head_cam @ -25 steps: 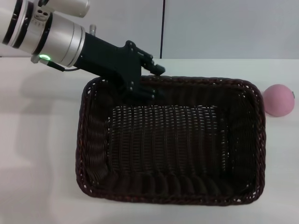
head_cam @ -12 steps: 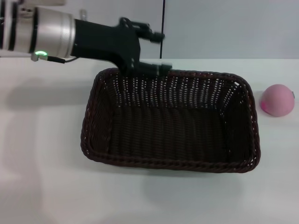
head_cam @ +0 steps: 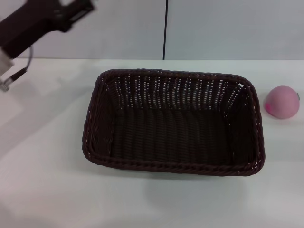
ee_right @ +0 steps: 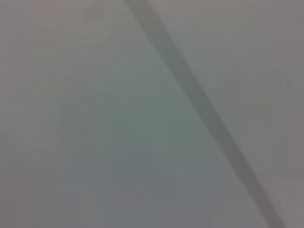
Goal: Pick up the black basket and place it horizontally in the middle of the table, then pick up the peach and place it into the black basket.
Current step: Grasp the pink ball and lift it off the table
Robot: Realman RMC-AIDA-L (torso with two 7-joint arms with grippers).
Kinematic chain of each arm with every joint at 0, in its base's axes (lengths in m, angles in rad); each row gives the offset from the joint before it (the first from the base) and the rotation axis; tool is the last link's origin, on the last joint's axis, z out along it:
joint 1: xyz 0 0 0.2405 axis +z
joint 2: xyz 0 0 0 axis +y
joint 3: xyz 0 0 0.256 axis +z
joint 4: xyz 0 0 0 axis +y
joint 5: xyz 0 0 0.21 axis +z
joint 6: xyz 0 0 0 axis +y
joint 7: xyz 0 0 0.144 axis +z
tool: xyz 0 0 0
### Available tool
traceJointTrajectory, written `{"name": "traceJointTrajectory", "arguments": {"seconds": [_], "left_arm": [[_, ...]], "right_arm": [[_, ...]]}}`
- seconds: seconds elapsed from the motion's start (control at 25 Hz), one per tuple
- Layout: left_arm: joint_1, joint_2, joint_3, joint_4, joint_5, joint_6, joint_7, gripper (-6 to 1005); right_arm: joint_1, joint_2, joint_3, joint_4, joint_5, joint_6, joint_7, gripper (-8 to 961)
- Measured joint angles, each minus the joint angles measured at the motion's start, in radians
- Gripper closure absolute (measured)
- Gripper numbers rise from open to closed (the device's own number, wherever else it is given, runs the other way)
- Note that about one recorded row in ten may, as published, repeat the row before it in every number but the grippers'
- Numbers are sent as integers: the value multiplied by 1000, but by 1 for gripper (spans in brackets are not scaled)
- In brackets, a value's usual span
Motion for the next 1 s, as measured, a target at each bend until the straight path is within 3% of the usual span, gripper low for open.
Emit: {"name": "traceJointTrajectory", "arguments": {"seconds": [0.04, 0.16, 0.24, 0.28, 0.32, 0.4, 0.44, 0.52, 0.56, 0.6, 0.64, 0.68, 0.84, 1.0], "left_arm": [[24, -1, -1, -92, -113, 34, 63, 268], [38, 0, 0, -171, -191, 76, 112, 269], [60, 0, 0, -246, -259, 129, 160, 270], [60, 0, 0, -246, -259, 129, 160, 270], [69, -1, 0, -260, -271, 138, 170, 271], [82, -2, 0, -280, -282, 142, 179, 271], [85, -1, 0, -302, -287, 143, 181, 272], [85, 0, 0, -311, -289, 144, 181, 272], [85, 0, 0, -316, -290, 144, 181, 272], [85, -1, 0, -318, -290, 144, 181, 273], [82, -2, 3, -324, -291, 142, 181, 273], [82, -2, 3, -324, -291, 142, 181, 273], [75, -2, 5, -338, -293, 138, 181, 275], [75, -2, 3, -341, -293, 141, 181, 276]], "right_arm": [[-6, -9, -28, -77, -101, -33, 35, 222], [-10, -21, -44, -160, -203, -49, 125, 222], [-5, -49, -52, -326, -392, -69, 348, 223], [-5, -49, -52, -326, -392, -69, 348, 223], [9, -67, -52, -445, -533, -101, 499, 223], [16, -72, -52, -496, -585, -118, 551, 223], [43, -84, -55, -638, -737, -169, 687, 223], [58, -88, -60, -689, -805, -194, 743, 223], [102, -101, -81, -797, -957, -251, 864, 223], [102, -101, -81, -797, -957, -251, 864, 223], [156, -117, -108, -857, -1098, -298, 956, 223], [156, -117, -108, -857, -1098, -298, 956, 223], [273, -146, -196, -852, -1340, -340, 1000, 223], [308, -145, -263, -833, -1423, -308, 1002, 223]]}}
